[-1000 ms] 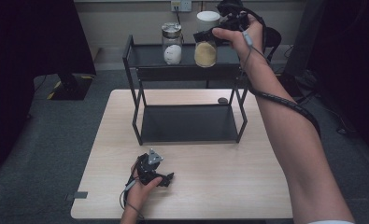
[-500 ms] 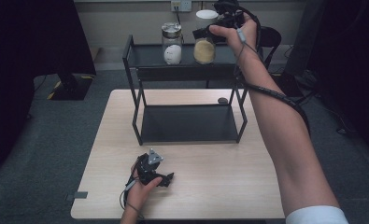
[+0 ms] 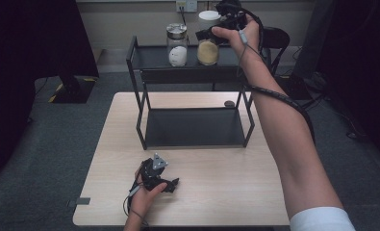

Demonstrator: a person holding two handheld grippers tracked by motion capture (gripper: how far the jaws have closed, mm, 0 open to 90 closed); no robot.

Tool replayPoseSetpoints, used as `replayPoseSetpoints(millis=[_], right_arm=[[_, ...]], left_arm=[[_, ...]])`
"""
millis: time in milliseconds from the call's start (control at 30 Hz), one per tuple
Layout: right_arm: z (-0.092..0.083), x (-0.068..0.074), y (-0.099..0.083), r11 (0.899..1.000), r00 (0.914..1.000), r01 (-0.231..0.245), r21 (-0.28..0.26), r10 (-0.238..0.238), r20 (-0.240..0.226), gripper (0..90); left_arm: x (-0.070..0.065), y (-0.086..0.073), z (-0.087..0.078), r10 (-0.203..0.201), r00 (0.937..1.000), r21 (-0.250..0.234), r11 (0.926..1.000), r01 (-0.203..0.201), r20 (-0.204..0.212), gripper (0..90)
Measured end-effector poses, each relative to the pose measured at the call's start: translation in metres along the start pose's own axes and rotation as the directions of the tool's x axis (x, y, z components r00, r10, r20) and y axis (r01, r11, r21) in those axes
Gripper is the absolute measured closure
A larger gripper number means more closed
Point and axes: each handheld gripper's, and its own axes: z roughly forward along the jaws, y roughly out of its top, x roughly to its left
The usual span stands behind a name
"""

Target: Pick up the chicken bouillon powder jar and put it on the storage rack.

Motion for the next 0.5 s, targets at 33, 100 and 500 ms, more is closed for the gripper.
replayPoseSetpoints(millis=[33,100,500], right_arm=[[0.0000,0.0000,0.0000,1.000,1.0000,0.000,0.000,0.000,0.000,35.2],[-0.0005,-0.0006,-0.0025,1.000,1.0000,-0.006,-0.007,0.006,-0.001,35.0],[-0.0001,-0.0018,-0.0061,1.000,0.9997,-0.024,-0.012,0.024,0.001,15.9]], left_arm=[[0.0000,0.0000,0.0000,0.000,1.0000,0.000,1.0000,0.000,0.000,0.0],[-0.0001,0.0000,0.0000,0.001,1.0000,0.000,1.0000,-0.001,-0.001,0.0],[0.0001,0.0002,-0.0001,0.002,1.0000,0.001,1.0000,-0.002,0.000,0.0]])
